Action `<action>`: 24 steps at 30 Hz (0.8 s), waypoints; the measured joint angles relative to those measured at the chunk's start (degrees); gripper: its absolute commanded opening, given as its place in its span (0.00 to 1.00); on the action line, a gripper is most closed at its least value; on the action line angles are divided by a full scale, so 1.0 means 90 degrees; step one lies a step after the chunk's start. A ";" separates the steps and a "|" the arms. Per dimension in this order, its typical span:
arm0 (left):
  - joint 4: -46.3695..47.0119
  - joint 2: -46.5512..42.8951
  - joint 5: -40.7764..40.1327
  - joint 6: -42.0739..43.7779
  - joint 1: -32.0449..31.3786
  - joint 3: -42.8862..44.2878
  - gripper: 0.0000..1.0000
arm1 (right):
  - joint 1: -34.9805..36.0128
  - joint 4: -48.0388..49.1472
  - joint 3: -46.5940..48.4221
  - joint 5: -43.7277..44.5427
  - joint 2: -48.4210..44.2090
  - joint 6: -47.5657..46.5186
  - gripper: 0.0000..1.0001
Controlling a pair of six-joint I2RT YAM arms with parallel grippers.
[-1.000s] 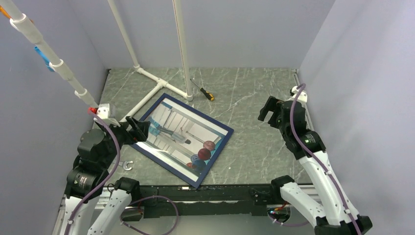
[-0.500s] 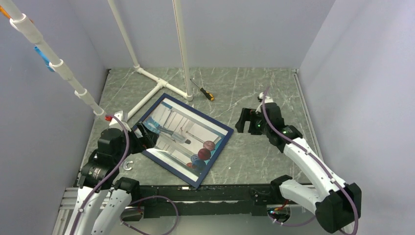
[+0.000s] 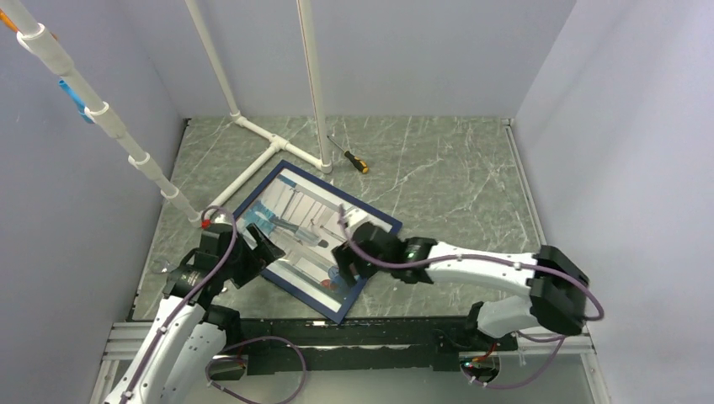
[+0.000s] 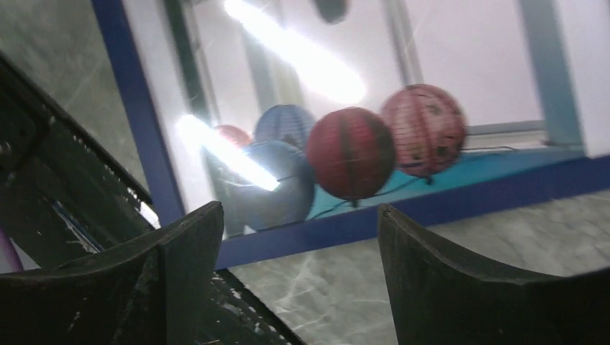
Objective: Take the photo out of the frame
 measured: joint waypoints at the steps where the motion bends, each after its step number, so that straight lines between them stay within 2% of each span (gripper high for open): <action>1: 0.0002 -0.0002 0.0041 -0.0100 0.0000 -0.0080 0.97 | 0.0223 -0.0010 0.0100 0.0129 0.0192 -0.0022 0.77; 3: 0.0046 -0.0029 0.0121 -0.0304 0.0000 -0.0233 0.97 | 0.0770 -0.0126 0.0410 0.0469 0.0597 -0.0085 0.75; 5: 0.0056 -0.0097 0.0192 -0.0478 -0.0002 -0.0350 0.97 | 0.1268 -0.0294 0.0733 0.0828 0.0899 -0.0117 0.69; 10: 0.0049 -0.0333 0.0226 -0.0787 0.0000 -0.0442 0.97 | 0.2052 -0.0588 0.1365 0.1382 0.1472 -0.0024 0.57; 24: -0.0007 -0.0498 0.0180 -0.1195 -0.0002 -0.0733 0.99 | 0.2990 -0.0867 0.1962 0.1882 0.2810 0.0311 0.46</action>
